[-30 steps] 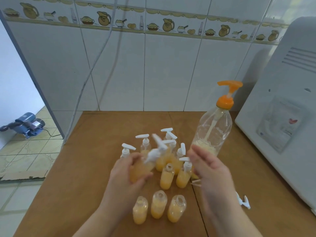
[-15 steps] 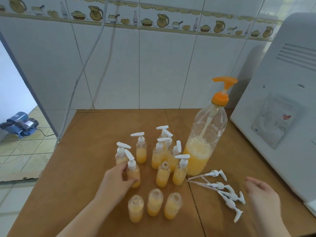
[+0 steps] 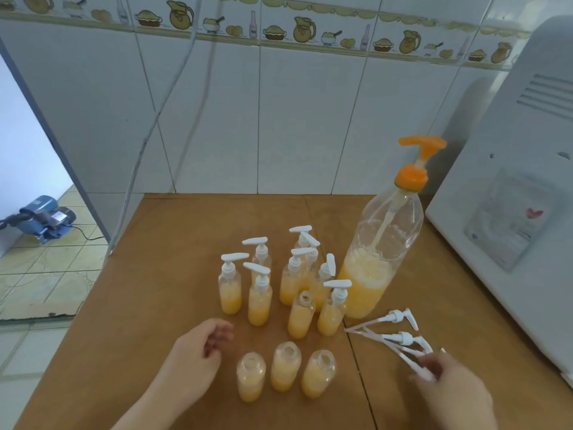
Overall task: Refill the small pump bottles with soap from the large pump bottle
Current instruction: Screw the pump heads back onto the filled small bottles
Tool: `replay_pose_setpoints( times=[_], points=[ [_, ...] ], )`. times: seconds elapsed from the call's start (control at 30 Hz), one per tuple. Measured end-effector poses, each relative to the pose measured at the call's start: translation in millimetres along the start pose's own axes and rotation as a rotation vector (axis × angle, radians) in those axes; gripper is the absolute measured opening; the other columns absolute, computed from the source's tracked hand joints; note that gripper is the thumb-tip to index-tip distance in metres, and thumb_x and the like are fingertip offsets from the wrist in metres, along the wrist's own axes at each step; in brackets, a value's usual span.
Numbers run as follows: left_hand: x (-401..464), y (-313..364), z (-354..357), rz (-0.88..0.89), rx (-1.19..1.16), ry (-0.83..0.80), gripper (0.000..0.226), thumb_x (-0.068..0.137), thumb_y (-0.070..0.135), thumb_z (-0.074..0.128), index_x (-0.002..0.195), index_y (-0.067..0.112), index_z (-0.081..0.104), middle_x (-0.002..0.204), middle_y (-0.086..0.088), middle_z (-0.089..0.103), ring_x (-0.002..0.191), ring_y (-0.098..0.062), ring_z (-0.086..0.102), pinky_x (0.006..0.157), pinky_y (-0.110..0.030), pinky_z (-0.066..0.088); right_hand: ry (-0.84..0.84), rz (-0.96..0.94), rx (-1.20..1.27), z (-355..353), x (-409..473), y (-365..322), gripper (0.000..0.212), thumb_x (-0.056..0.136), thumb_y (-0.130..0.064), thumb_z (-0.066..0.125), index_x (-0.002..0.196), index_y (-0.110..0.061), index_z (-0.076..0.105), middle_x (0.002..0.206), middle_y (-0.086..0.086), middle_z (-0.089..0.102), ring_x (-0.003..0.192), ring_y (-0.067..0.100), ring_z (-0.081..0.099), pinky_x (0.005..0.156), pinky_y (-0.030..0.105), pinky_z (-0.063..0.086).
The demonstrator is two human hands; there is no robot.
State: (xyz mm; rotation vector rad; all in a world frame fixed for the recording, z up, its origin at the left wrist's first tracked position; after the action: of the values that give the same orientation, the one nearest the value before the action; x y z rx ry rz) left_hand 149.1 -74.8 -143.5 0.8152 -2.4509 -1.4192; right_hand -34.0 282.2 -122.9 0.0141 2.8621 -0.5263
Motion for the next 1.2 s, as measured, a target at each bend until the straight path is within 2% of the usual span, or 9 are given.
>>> replay_pose_setpoints(
  times=[0.17, 0.27, 0.33, 0.43, 0.53, 0.63, 0.87, 0.97, 1.2],
  points=[
    [-23.1, -4.6, 10.4, 0.104, 0.008, -0.283, 0.077, 0.055, 0.033, 0.078, 0.122, 0.055, 0.046, 0.120, 0.035, 0.049, 0.108, 0.002, 0.053, 0.087, -0.012, 0.045, -0.098, -0.140, 0.216, -61.4, -18.9, -11.4, 0.029, 0.053, -0.015, 0.091, 0.059, -0.034, 0.071, 0.058, -0.008, 0.068, 0.060, 0.013, 0.063, 0.059, 0.020, 0.044],
    [-23.4, 2.8, 28.7, 0.109, 0.008, -0.343, 0.086, 0.053, 0.047, 0.084, 0.126, 0.048, 0.040, 0.122, 0.032, 0.053, 0.117, 0.013, 0.046, 0.098, -0.013, 0.040, -0.083, -0.348, 0.358, -91.4, -39.2, -44.5, 0.036, 0.055, -0.013, 0.090, 0.066, -0.042, 0.071, 0.064, -0.008, 0.070, 0.059, 0.005, 0.063, 0.062, 0.005, 0.043],
    [-22.2, 8.6, 38.3, 0.110, 0.007, -0.327, 0.076, 0.057, 0.050, 0.083, 0.123, 0.049, 0.043, 0.122, 0.032, 0.053, 0.115, 0.018, 0.044, 0.097, -0.006, 0.036, -0.053, -0.520, 0.423, -100.9, -57.0, -75.5, 0.021, 0.062, -0.029, 0.087, 0.070, -0.042, 0.073, 0.072, -0.013, 0.069, 0.068, 0.003, 0.063, 0.065, 0.003, 0.042],
    [-21.6, 12.9, 42.5, 0.115, -0.004, -0.255, 0.061, 0.057, 0.063, 0.073, 0.112, 0.049, 0.050, 0.114, 0.050, 0.044, 0.112, 0.025, 0.040, 0.089, 0.002, 0.033, -0.053, -0.734, 0.432, -95.1, -83.8, -113.6, 0.025, 0.057, -0.044, 0.082, 0.080, -0.046, 0.072, 0.084, -0.020, 0.069, 0.079, -0.001, 0.063, 0.072, 0.004, 0.042],
    [-23.2, 21.0, 34.4, 0.156, -0.008, -0.149, 0.043, 0.068, 0.052, 0.075, 0.105, 0.059, 0.054, 0.116, 0.053, 0.036, 0.112, 0.020, 0.042, 0.088, 0.000, 0.036, 0.004, -0.829, 0.407, -80.4, -94.9, -132.9, 0.034, 0.061, -0.041, 0.081, 0.089, -0.048, 0.065, 0.082, -0.023, 0.067, 0.081, -0.004, 0.062, 0.073, 0.003, 0.042],
    [-24.6, 38.3, 18.4, 0.279, -0.006, -0.041, 0.050, 0.068, 0.060, 0.070, 0.109, 0.072, 0.042, 0.120, 0.041, 0.045, 0.110, 0.015, 0.048, 0.089, -0.002, 0.036, 0.083, -0.908, 0.386, -76.2, -99.2, -144.0, 0.028, 0.066, -0.051, 0.069, 0.092, -0.045, 0.061, 0.091, -0.024, 0.065, 0.085, -0.006, 0.060, 0.073, 0.000, 0.039],
    [-30.6, 64.8, 2.4, 0.390, 0.040, 0.032, 0.056, 0.073, 0.039, 0.076, 0.112, 0.065, 0.044, 0.117, 0.034, 0.050, 0.108, 0.009, 0.051, 0.088, -0.006, 0.037, 0.154, -1.029, 0.321, -77.0, -102.2, -152.4, 0.021, 0.074, -0.051, 0.059, 0.093, -0.043, 0.058, 0.101, -0.025, 0.060, 0.092, -0.013, 0.056, 0.077, -0.004, 0.036],
    [-32.8, 67.0, 0.0, 0.383, 0.053, 0.035, 0.053, 0.073, 0.045, 0.075, 0.109, 0.069, 0.043, 0.117, 0.035, 0.049, 0.108, 0.009, 0.051, 0.088, -0.005, 0.036, 0.212, -1.027, 0.385, -88.0, -102.1, -149.8, 0.020, 0.071, -0.044, 0.066, 0.091, -0.042, 0.060, 0.101, -0.025, 0.060, 0.091, -0.011, 0.057, 0.077, -0.004, 0.036],
    [-38.7, 78.1, 8.5, 0.547, 0.269, 0.025, 0.044, 0.081, 0.067, 0.050, 0.118, 0.044, 0.053, 0.116, 0.034, 0.048, 0.109, 0.016, 0.044, 0.092, -0.001, 0.031, 0.177, -1.090, 0.327, -79.0, -110.8, -162.4, 0.021, 0.074, -0.043, 0.063, 0.094, -0.039, 0.063, 0.098, -0.023, 0.060, 0.093, -0.007, 0.058, 0.076, 0.003, 0.043]
  ],
)
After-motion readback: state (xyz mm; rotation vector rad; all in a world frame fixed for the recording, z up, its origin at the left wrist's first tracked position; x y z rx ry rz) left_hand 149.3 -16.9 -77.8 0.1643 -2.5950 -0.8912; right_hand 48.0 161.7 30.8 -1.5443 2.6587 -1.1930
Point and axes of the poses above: each hand's wrist, its own x-axis towards the middle knuckle, its own z-axis out of the palm, y = z × x, the point moved 8 cm from there along x, towards the middle knuckle
